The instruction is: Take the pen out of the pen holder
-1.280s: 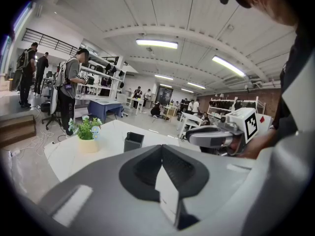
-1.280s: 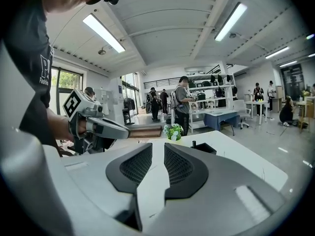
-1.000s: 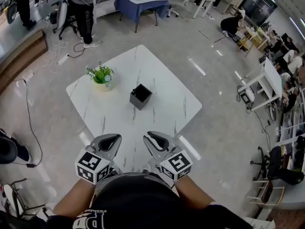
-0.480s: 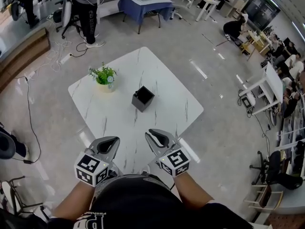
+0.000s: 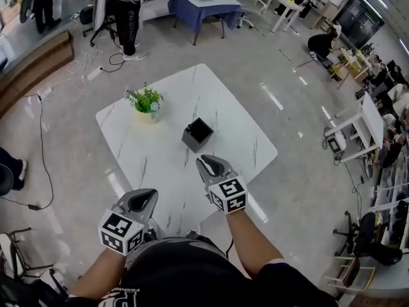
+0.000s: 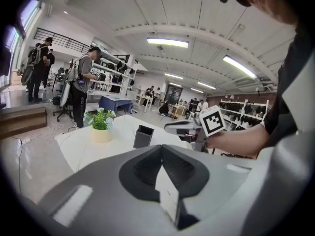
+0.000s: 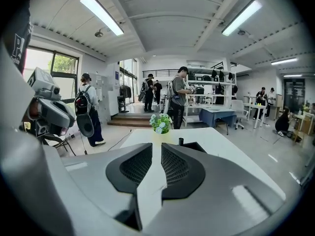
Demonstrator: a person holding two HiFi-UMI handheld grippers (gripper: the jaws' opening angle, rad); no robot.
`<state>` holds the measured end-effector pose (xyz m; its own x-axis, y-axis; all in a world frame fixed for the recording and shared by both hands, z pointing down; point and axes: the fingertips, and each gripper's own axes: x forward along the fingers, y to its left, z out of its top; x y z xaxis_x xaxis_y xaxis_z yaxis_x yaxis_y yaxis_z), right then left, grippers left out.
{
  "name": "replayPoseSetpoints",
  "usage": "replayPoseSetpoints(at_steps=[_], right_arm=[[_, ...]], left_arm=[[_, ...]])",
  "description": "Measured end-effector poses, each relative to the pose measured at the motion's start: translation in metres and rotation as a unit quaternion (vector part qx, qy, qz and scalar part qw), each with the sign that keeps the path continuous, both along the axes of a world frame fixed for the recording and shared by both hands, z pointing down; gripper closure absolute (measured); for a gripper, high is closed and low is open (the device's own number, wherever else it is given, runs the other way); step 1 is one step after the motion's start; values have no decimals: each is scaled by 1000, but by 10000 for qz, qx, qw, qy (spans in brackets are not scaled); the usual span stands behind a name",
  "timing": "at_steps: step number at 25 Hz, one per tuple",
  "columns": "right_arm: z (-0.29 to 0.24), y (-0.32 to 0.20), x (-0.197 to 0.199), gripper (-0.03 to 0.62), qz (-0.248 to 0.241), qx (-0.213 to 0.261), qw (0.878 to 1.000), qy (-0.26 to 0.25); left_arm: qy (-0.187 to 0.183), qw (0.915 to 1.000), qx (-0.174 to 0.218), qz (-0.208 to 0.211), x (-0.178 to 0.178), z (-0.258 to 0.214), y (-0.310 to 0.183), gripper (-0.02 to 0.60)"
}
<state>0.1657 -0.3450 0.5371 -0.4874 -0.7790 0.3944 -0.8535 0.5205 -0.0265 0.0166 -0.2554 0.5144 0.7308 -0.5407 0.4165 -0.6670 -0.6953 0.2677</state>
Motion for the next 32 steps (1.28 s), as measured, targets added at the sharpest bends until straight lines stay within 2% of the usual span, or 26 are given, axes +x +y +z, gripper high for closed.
replayPoseSetpoints(at_steps=[17, 32], right_arm=[[53, -96, 1, 542, 170, -572, 9980, 197], [77, -138, -2, 542, 165, -888, 9954, 313]], left_arm=[[-96, 9988, -180, -454, -22, 11, 1, 525], [-148, 9962, -280, -815, -42, 16, -4, 525]])
